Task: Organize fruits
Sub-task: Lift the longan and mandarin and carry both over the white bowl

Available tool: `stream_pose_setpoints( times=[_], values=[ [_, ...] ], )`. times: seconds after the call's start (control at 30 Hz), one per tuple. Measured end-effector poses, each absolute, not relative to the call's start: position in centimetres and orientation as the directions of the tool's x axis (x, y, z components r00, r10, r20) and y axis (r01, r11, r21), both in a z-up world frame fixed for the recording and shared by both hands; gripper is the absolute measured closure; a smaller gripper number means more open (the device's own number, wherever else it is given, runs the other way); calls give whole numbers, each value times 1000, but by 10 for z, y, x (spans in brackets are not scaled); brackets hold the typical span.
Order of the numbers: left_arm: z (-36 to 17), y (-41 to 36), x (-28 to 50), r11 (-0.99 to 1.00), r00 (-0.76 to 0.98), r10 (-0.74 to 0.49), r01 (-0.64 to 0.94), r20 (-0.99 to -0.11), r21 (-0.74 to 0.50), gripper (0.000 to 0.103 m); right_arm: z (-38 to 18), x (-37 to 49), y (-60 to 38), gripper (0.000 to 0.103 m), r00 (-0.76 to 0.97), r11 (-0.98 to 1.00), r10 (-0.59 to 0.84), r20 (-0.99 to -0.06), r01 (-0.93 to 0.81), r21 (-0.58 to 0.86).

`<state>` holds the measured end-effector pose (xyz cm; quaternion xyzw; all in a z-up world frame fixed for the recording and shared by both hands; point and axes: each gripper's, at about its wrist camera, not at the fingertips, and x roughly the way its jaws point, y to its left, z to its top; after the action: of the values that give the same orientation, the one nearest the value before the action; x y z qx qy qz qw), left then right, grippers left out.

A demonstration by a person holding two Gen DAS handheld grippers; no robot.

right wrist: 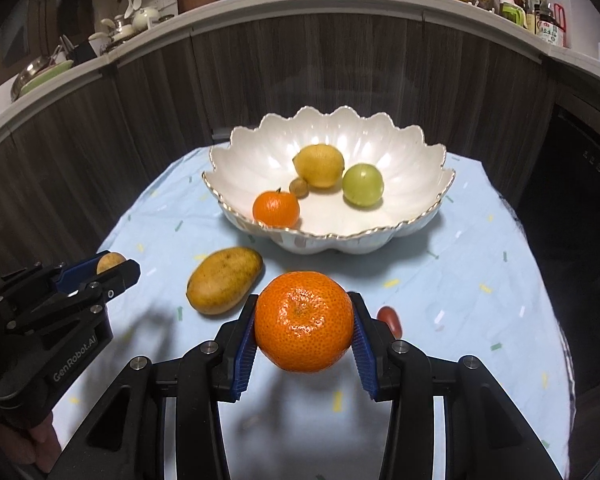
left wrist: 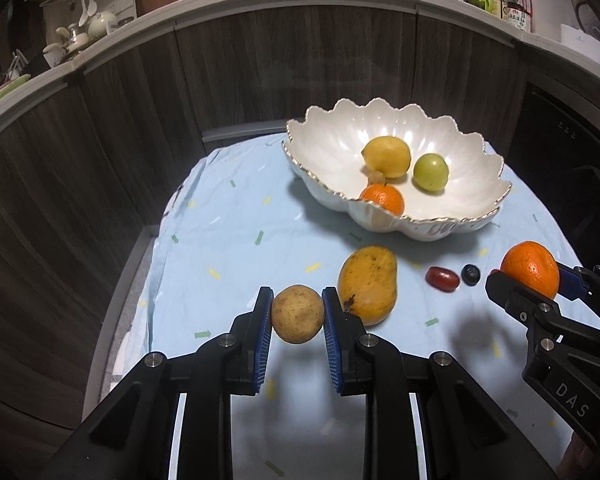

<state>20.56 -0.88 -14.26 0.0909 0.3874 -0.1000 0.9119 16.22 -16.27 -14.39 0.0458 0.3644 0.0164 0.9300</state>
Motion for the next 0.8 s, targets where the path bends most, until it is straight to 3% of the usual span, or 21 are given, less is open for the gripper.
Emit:
stream_pose_setpoints(
  times=[0.8],
  values=[
    [-94, -55, 217, 952, 713, -155, 292, -684, 89, 78, -97, 172, -210, 60, 792, 995, 39, -609, 23, 94]
  ],
)
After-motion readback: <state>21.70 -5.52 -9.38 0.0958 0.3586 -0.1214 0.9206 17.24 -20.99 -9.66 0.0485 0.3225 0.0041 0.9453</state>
